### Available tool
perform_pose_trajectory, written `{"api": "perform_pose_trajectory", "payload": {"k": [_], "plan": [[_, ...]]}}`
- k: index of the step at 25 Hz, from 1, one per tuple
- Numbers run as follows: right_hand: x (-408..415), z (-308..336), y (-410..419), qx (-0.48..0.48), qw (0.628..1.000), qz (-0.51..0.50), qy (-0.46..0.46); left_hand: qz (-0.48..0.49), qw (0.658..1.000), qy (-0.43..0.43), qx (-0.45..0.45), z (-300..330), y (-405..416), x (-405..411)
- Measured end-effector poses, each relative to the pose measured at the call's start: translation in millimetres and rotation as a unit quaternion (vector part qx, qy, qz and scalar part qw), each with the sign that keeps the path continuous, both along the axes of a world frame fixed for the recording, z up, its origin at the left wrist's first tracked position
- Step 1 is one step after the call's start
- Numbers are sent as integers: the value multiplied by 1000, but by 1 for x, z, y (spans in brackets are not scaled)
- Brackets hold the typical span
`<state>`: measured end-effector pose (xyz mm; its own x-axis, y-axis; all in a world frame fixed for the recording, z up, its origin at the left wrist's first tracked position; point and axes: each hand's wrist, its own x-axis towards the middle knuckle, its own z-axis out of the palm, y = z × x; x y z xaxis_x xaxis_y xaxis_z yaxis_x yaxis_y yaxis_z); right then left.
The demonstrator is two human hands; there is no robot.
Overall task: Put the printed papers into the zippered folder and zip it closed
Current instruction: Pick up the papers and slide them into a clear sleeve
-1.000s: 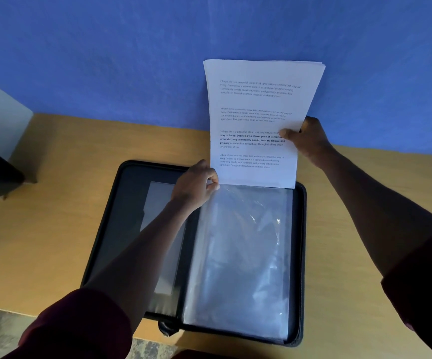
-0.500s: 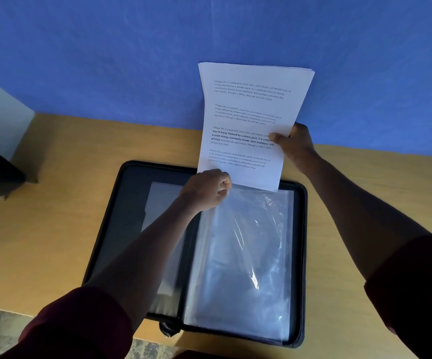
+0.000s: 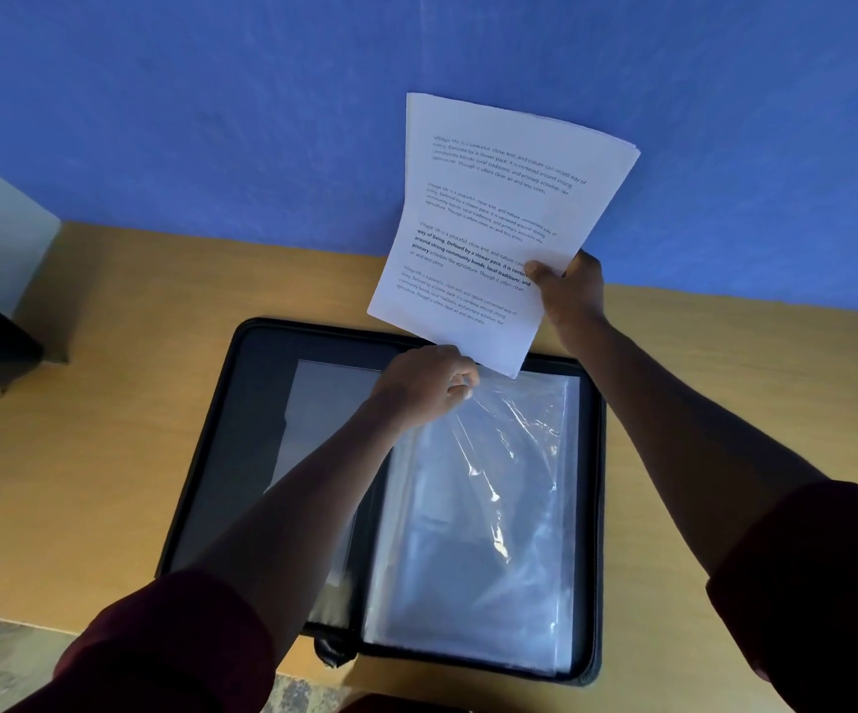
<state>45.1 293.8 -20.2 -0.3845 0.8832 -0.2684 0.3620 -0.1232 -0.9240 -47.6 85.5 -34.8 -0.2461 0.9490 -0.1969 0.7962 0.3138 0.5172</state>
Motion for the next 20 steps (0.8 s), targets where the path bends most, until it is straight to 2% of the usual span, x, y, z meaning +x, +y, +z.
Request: {"api": "perform_pose_trajectory", "payload": {"k": [11, 15, 20], "plan": [[3, 5, -13, -36, 995, -33, 92, 6, 1000, 16, 11, 2, -3, 11], [10, 0, -16, -26, 997, -21, 69, 8, 999, 48, 10, 3, -9, 15], [18, -6, -17, 9, 998, -46, 50, 4, 1000, 26, 14, 5, -15, 13]]}}
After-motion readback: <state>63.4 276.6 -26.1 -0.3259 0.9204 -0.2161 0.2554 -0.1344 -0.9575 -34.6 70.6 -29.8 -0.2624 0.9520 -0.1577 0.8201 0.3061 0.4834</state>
